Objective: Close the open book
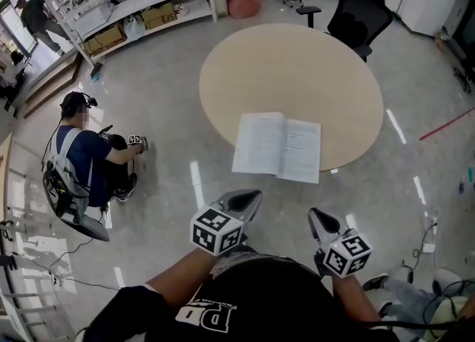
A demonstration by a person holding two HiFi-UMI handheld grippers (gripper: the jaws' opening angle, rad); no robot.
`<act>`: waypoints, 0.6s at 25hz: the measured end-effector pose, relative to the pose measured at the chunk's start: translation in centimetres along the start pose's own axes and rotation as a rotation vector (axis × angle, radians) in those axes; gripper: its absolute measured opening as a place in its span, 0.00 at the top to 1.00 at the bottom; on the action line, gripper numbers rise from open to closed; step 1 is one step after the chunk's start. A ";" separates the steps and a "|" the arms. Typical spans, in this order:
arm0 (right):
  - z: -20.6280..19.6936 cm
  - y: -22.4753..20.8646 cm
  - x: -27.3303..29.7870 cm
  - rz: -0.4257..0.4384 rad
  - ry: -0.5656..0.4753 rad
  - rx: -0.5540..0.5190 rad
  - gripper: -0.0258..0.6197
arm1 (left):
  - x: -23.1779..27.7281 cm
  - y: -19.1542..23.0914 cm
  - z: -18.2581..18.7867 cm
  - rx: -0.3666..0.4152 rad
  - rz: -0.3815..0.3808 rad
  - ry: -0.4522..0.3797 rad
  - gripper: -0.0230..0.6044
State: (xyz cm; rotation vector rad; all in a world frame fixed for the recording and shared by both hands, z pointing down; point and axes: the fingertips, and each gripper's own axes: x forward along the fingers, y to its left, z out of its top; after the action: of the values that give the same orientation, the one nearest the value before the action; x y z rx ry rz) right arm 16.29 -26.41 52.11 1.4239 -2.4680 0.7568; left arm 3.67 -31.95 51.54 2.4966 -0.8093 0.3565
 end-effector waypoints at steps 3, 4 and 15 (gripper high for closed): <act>0.5 0.7 2.1 -0.019 0.010 0.011 0.95 | -0.3 3.1 0.0 -0.048 -0.018 0.004 0.95; 0.8 1.0 2.8 -0.026 0.009 0.012 0.95 | -0.4 3.9 0.0 -0.079 -0.038 0.003 0.95; 1.8 3.7 7.0 -0.011 0.047 -0.067 0.95 | 0.0 11.6 -3.8 -0.380 -0.110 -0.020 0.95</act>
State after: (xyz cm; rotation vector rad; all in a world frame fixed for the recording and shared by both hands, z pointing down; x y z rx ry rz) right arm 9.64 -31.11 52.24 1.3788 -2.4251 0.6908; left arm -3.75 -38.14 59.00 2.1792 -0.6719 0.1241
